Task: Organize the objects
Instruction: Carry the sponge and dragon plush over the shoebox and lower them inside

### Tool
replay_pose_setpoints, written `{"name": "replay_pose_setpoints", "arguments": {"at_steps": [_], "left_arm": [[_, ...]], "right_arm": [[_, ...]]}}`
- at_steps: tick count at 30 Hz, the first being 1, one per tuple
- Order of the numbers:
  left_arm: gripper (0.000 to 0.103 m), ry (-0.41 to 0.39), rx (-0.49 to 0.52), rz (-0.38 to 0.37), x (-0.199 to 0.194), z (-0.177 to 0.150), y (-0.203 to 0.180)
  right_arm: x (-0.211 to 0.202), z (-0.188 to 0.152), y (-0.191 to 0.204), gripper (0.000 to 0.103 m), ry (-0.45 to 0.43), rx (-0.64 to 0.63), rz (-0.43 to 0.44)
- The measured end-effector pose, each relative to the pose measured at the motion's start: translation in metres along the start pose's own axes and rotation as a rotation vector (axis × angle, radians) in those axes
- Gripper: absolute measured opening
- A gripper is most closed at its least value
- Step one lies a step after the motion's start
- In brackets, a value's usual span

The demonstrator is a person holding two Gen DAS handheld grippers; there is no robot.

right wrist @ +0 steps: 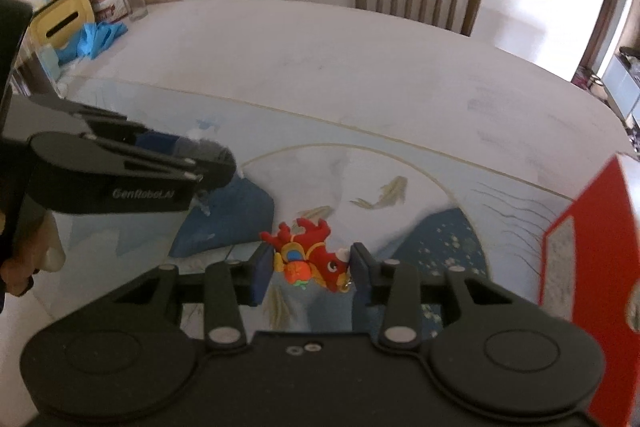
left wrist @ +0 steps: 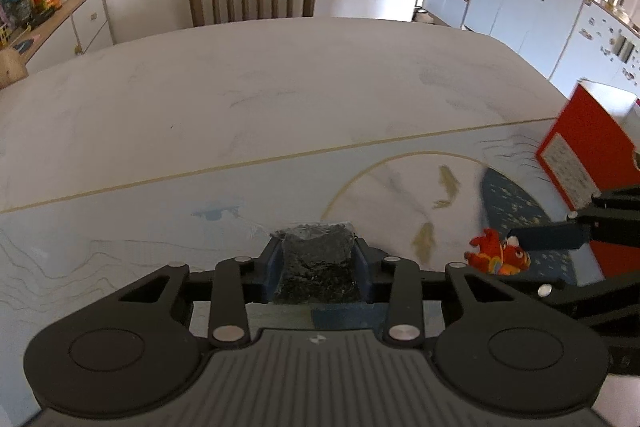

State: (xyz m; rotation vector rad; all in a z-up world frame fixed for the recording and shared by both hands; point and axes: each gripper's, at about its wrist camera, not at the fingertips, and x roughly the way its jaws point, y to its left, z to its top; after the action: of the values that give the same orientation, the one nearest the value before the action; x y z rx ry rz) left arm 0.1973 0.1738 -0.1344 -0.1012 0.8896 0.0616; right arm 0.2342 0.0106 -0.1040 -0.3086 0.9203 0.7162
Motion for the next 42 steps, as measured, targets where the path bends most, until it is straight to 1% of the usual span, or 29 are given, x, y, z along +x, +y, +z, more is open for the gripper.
{"name": "replay_pose_setpoints", "arguments": {"at_steps": [5, 12, 19, 24, 32, 42], "left_arm": [[0.037, -0.003, 0.038, -0.020, -0.023, 0.002, -0.021], [0.037, -0.025, 0.116, -0.064, -0.064, 0.010, -0.060], [0.037, -0.046, 0.183, -0.094, -0.096, 0.021, -0.098], [0.037, -0.068, 0.214, -0.116, -0.111, 0.026, -0.125], [0.037, -0.090, 0.264, -0.140, -0.119, 0.033, -0.178], [0.037, -0.084, 0.301, -0.170, -0.104, 0.043, -0.249]], "right_arm": [[-0.026, -0.005, -0.010, 0.040, -0.024, 0.045, -0.002], [-0.074, -0.009, -0.028, 0.040, -0.098, 0.118, -0.022], [-0.118, -0.019, -0.049, 0.040, -0.163, 0.149, -0.047], [-0.144, -0.031, -0.067, 0.040, -0.195, 0.172, -0.066], [-0.177, -0.054, -0.105, 0.040, -0.243, 0.212, -0.114], [-0.203, -0.087, -0.169, 0.040, -0.255, 0.259, -0.176]]}}
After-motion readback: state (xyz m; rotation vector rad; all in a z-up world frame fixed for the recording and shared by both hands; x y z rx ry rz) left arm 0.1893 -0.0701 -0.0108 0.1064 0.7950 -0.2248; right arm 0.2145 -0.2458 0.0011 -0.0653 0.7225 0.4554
